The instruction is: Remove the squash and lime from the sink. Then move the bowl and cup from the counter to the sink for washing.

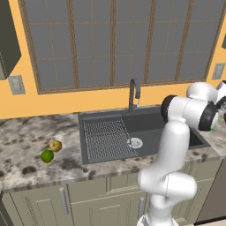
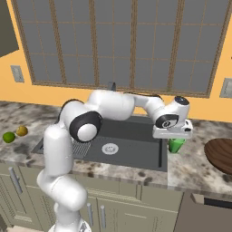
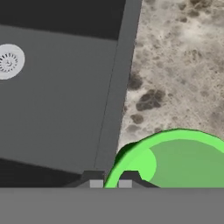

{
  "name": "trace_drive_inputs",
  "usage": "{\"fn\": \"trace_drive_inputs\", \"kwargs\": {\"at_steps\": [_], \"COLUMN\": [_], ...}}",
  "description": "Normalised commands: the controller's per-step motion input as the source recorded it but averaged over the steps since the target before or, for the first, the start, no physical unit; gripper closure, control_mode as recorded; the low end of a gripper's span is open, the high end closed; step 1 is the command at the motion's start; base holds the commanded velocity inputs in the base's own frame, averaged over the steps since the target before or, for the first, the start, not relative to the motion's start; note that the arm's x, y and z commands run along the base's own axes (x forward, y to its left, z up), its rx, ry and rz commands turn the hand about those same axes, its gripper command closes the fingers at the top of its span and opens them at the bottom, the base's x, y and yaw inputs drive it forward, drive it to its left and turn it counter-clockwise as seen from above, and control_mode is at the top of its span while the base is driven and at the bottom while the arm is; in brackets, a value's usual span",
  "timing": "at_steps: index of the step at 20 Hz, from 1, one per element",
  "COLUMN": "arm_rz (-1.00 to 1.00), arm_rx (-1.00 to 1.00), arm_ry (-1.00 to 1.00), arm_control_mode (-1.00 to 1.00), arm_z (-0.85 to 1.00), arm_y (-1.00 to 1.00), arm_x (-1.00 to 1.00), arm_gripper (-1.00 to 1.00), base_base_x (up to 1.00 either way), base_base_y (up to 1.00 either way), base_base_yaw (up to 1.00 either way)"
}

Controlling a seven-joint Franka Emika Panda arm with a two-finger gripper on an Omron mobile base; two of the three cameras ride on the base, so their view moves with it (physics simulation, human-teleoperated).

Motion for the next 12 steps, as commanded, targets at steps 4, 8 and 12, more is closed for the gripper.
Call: {"fn": "trace_drive_inputs", "kwargs": {"at_steps": [4,8,12], "arm_rz": [0.21,0.21,0.25], "arm_rx": [-0.10,-0.08,-0.01], "arm_ry": [-0.06,-0.05,-0.01], "arm_control_mode": [-1.00,-1.00,-1.00], "arm_z": [0.20,0.14,0.04], "arm_y": [0.57,0.58,0.55], "arm_x": [-0.03,-0.04,0.01], "arm_gripper": [1.00,1.00,1.00], "base_base_x": [0.00,0.00,0.00], "base_base_y": [0.00,0.00,0.00], "base_base_yaw": [0.00,0.00,0.00]}}
